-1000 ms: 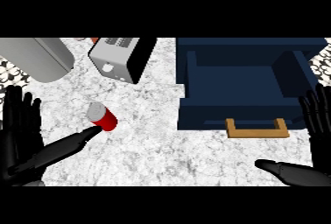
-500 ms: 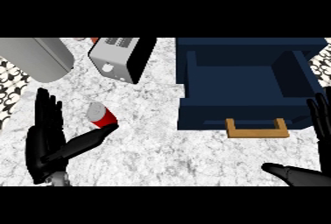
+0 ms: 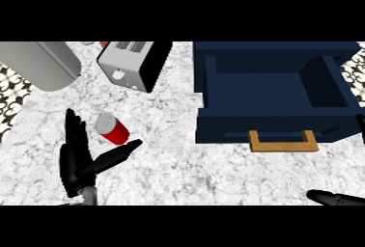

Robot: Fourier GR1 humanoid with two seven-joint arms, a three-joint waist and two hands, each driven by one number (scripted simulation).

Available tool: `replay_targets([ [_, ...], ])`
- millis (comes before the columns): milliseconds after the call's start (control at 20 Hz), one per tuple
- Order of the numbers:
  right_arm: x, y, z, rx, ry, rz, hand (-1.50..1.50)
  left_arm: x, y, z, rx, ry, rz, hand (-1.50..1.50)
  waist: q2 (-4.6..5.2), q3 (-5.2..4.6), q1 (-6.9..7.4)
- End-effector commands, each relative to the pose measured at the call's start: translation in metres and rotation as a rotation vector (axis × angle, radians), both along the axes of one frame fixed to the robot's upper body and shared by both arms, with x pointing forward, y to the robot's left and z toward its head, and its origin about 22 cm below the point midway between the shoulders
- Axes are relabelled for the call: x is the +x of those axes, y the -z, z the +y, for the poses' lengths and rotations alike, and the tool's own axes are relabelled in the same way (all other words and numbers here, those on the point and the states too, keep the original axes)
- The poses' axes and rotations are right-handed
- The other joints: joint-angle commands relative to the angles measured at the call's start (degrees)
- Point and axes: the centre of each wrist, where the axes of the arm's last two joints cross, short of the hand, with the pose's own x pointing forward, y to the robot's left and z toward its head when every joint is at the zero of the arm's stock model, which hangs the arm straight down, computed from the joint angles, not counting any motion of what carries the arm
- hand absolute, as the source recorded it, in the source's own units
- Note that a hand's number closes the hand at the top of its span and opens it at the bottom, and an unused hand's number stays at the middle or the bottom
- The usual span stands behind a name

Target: Pick up the can, place it into the drawer and close the drawer

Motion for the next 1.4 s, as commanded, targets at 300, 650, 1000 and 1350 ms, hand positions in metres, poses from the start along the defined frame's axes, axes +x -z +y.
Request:
replay_targets([
  [300, -0.01, -0.009, 0.011, -0.005, 0.003, 0.007, -1.5, 0.013, 0.053, 0.021, -0.035, -0.072, 0.016, -1.5, 0.01, 0.01, 0.05],
  [650, -0.018, -0.021, -0.007, -0.017, 0.002, -0.007, -1.5, 0.027, 0.093, 0.021, -0.042, -0.073, 0.059, -1.5, 0.04, 0.0, -0.14],
  [1000, -0.006, -0.034, -0.003, -0.046, 0.027, -0.009, -1.5, 0.009, 0.12, 0.03, -0.077, -0.1, 0.064, -1.5, 0.07, -0.02, 0.1],
  [1350, -0.009, -0.024, -0.011, -0.03, 0.009, -0.023, -1.5, 0.023, 0.146, 0.028, -0.071, -0.101, 0.077, -1.5, 0.11, -0.01, -0.18],
])
